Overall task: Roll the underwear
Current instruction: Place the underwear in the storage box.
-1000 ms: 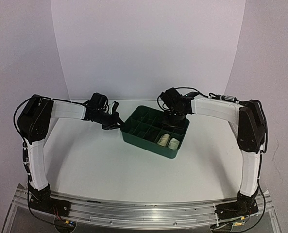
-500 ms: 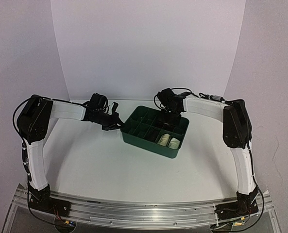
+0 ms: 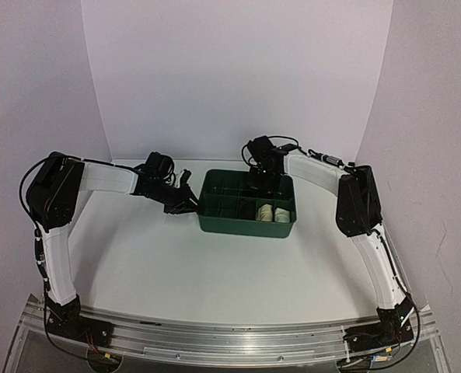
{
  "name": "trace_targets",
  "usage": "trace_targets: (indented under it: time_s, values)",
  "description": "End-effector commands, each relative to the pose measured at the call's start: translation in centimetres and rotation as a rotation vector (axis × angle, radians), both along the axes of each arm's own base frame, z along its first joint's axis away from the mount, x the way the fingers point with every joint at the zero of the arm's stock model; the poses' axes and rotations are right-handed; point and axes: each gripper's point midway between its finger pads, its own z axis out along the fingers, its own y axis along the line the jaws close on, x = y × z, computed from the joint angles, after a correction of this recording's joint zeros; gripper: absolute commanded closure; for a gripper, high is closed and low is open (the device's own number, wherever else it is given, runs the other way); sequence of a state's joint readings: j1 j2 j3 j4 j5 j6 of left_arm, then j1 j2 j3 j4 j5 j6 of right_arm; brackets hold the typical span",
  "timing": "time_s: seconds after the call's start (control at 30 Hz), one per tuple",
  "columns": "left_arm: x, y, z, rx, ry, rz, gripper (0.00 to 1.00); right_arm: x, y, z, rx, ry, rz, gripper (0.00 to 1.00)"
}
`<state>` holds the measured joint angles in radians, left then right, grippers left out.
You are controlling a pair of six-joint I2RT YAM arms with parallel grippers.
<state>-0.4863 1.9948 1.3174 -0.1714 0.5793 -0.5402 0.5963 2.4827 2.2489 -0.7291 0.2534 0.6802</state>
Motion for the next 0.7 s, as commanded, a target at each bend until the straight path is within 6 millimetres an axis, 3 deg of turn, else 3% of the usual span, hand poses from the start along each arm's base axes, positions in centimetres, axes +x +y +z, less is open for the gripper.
trace_targets:
  time_s: [0.0, 0.37, 0.5, 0.67]
  values:
    - [-2.2, -0.5, -1.0, 0.008, 0.072, -0.059, 0.83, 1.8, 1.4, 0.4, 0.006, -0.052, 0.065, 1.0]
    - [-1.2, -0.7, -1.2, 0.028, 0.039, -0.061, 0.83, 2.0, 1.3, 0.2, -0.015, -0.063, 0.071, 0.99]
    - [-1.0, -0.6, -0.4, 0.025, 0.022, -0.061, 0.82, 1.9, 1.6, 1.8, 0.003, -0.079, 0.1, 0.84]
    - [-1.0, -0.8, 0.8, 0.013, 0.01, -0.06, 0.8, 2.2, 1.9, 5.0, 0.005, -0.14, 0.143, 0.72]
